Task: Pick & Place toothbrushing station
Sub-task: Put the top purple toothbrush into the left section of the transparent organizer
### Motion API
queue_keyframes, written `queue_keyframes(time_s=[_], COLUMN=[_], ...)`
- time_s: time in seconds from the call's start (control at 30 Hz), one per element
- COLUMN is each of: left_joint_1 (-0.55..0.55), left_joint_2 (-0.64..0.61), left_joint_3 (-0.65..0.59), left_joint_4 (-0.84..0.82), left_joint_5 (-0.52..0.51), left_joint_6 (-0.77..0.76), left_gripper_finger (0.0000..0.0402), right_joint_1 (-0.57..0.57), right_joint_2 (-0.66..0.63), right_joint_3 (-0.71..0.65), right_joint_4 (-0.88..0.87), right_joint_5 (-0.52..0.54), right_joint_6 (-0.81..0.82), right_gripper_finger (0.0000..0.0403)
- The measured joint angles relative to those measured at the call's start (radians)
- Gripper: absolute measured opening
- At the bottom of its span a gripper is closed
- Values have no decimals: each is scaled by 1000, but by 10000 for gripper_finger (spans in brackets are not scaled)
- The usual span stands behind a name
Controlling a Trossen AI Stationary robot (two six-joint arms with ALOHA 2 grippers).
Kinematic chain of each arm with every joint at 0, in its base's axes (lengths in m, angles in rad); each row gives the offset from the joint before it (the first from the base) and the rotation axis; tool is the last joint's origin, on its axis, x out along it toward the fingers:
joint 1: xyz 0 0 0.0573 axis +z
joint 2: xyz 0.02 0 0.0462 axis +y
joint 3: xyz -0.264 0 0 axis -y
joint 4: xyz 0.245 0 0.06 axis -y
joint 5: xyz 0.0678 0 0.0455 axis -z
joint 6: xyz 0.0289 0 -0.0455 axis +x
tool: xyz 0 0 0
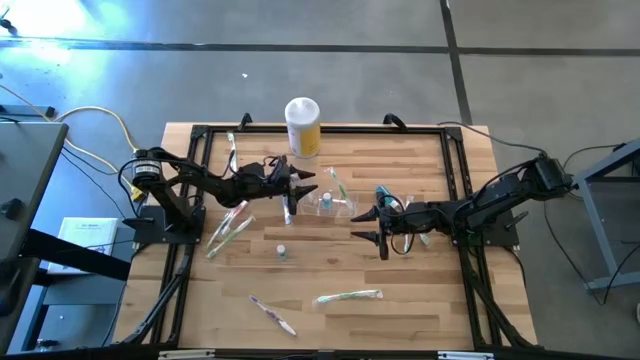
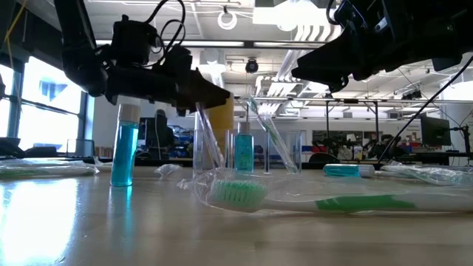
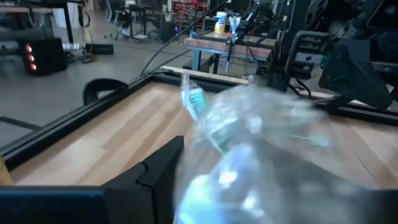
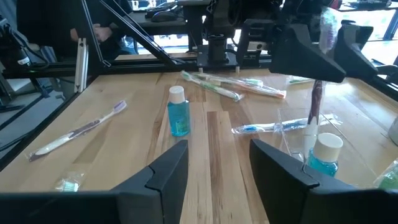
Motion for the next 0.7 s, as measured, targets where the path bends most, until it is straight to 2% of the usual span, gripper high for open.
queue_keyframes(time_s=[0.4,0.7], left_joint_1=[0,0], left_joint_2=[0,0], left_joint_3=[88,114], left_joint_4=[-11,-54], left_joint_5=[0,-154], left_joint_6=[112,264], left_gripper_finger=[187,187], right_joint_1=[0,0], right_joint_2=[0,0], right_joint_3=[0,0], right_joint_4=[1,-8], right_joint_5=[0,0], right_joint_6=[4,4], right_gripper_finger=[162,162])
